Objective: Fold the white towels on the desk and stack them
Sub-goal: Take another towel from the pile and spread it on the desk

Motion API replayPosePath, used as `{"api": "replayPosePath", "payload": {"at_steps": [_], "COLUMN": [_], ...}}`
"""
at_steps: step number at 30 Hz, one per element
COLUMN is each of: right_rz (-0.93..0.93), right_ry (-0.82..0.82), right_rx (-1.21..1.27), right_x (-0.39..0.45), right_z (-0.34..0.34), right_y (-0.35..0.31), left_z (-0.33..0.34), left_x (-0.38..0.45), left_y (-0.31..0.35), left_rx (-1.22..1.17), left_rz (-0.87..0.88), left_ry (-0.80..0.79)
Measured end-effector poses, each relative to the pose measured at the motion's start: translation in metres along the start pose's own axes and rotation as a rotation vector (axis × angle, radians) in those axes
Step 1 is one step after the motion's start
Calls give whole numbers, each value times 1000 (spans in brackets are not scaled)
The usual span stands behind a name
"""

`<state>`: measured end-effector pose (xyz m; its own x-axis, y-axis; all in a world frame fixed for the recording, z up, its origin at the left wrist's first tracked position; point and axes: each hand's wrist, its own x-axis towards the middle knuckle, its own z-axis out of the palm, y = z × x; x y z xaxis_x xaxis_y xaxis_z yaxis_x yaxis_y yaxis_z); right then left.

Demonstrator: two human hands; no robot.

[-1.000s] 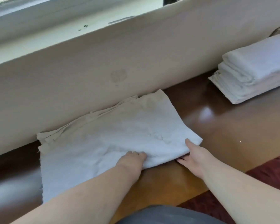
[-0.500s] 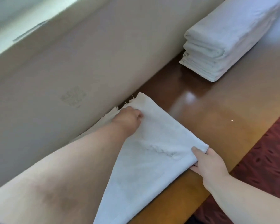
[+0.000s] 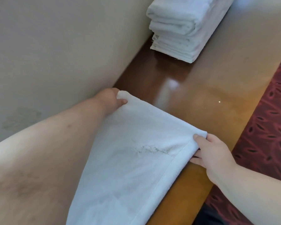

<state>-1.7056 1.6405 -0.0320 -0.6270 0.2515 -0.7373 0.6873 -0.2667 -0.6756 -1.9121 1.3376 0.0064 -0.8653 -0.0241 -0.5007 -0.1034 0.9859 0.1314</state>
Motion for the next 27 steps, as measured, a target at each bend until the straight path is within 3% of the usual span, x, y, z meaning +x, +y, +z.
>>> {"api": "replayPosePath", "payload": {"at_steps": [4, 12, 16, 20, 23, 27], "right_rz": [-68, -82, -107, -305, -439, -685], "right_ry": [40, -31, -46, 14, -86, -272], "right_rx": [-3, -36, -34, -195, -253, -551], "right_x": [-2, -2, -12, -47, -103, -188], "right_z": [0, -1, -1, -1, 6, 24], "right_y": [3, 2, -2, -4, -5, 7], "left_z": [-19, -48, -61, -65, -62, -58], "left_x": [4, -10, -35, -86, -144, -226], "left_y": [6, 48, 36, -4, -40, -96], "left_rx": [-82, 471, 408, 262, 187, 214], "left_rz": [132, 271, 295, 305, 331, 364], "left_ry": [46, -98, 82, 276, 367, 445]}}
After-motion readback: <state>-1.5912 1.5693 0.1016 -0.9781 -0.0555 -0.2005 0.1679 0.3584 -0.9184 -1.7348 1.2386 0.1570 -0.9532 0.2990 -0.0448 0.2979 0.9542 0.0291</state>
